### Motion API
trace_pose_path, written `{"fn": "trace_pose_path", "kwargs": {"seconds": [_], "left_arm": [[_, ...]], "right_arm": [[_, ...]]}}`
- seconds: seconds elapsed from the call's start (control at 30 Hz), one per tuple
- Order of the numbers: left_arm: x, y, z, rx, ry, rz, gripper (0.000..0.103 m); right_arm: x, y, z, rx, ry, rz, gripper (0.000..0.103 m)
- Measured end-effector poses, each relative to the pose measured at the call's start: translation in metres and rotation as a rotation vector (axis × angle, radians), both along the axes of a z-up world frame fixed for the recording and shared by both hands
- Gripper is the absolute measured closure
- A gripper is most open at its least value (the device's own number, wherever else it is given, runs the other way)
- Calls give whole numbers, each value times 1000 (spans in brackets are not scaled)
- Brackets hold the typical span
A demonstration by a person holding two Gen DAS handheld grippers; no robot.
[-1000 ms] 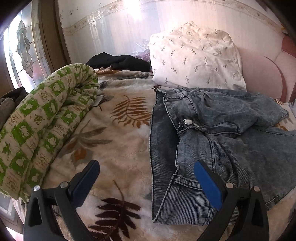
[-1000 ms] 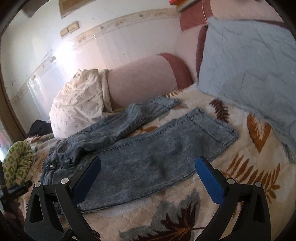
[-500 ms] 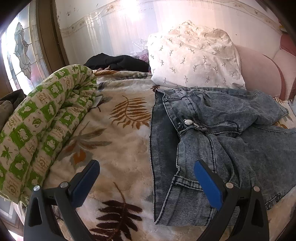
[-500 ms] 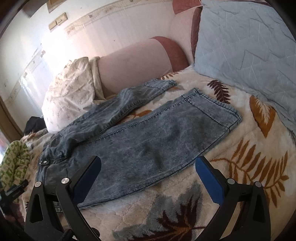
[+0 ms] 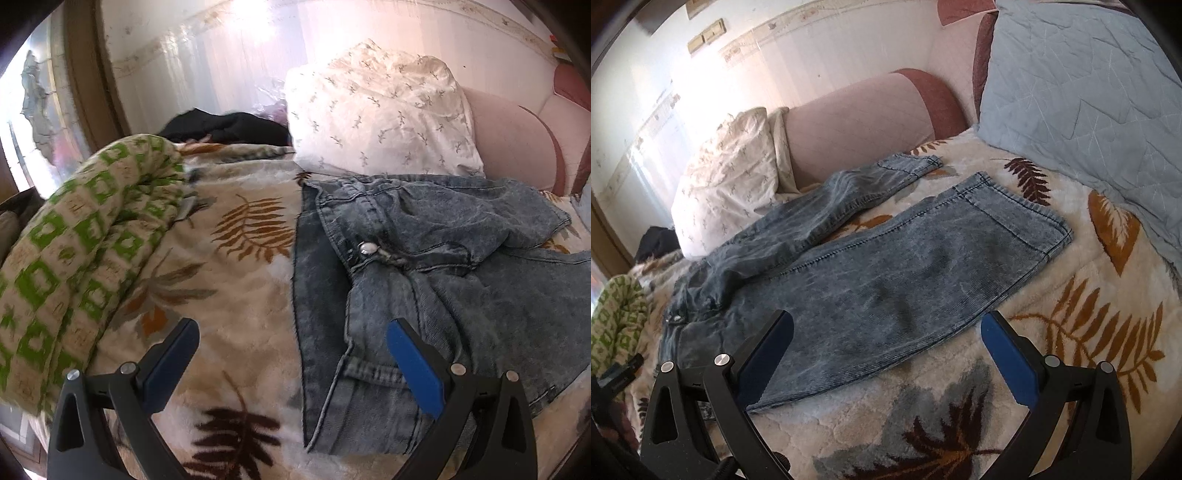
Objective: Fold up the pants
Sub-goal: 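Grasp the jeans waistband with the left gripper while the right gripper grasps the hem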
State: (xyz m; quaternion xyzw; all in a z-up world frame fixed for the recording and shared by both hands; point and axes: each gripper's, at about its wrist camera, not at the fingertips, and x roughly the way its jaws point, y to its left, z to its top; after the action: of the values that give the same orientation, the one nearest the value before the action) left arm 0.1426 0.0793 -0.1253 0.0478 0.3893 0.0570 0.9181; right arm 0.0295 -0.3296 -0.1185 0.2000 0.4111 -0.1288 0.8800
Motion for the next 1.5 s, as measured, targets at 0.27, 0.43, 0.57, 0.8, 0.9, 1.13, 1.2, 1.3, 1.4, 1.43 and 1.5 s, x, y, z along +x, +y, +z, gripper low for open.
{"fn": "trace_pose_path", "kwargs": {"seconds": [0.27, 0.43, 0.57, 0.8, 0.9, 1.13, 1.2, 1.3, 1.4, 1.43, 1.5], "left_arm": [[126, 26, 34, -4, 25, -11, 0], [199, 42, 12, -45, 108, 35, 1], [233, 49, -11, -118, 169, 35, 11], [270, 54, -26, -219, 226, 24, 23], [277, 47, -24, -217, 218, 4, 23], [285, 34, -44, -243, 308, -12, 25], [287, 34, -51, -286, 340, -3, 42], [293, 34, -54, -349, 352, -6, 63], [297, 32, -51, -403, 354, -23, 81], [297, 32, -51, -409, 356, -22, 84], [298, 31, -50, -408, 349, -29, 85]], "right_arm": [[146, -47, 16, -146, 120, 211, 1], [256, -104, -12, -131, 192, 168, 7], [323, -122, -46, -100, 240, 139, 22], [389, -124, -89, -119, 269, 94, 29], [403, -126, -105, -116, 286, 73, 29], [414, -115, -131, -138, 353, 77, 30], [416, -112, -133, -138, 348, 80, 35], [414, -102, -131, -150, 335, 102, 50], [415, -97, -128, -160, 332, 104, 75], [415, -97, -128, -161, 334, 99, 79], [417, -90, -134, -158, 326, 98, 86]]}}
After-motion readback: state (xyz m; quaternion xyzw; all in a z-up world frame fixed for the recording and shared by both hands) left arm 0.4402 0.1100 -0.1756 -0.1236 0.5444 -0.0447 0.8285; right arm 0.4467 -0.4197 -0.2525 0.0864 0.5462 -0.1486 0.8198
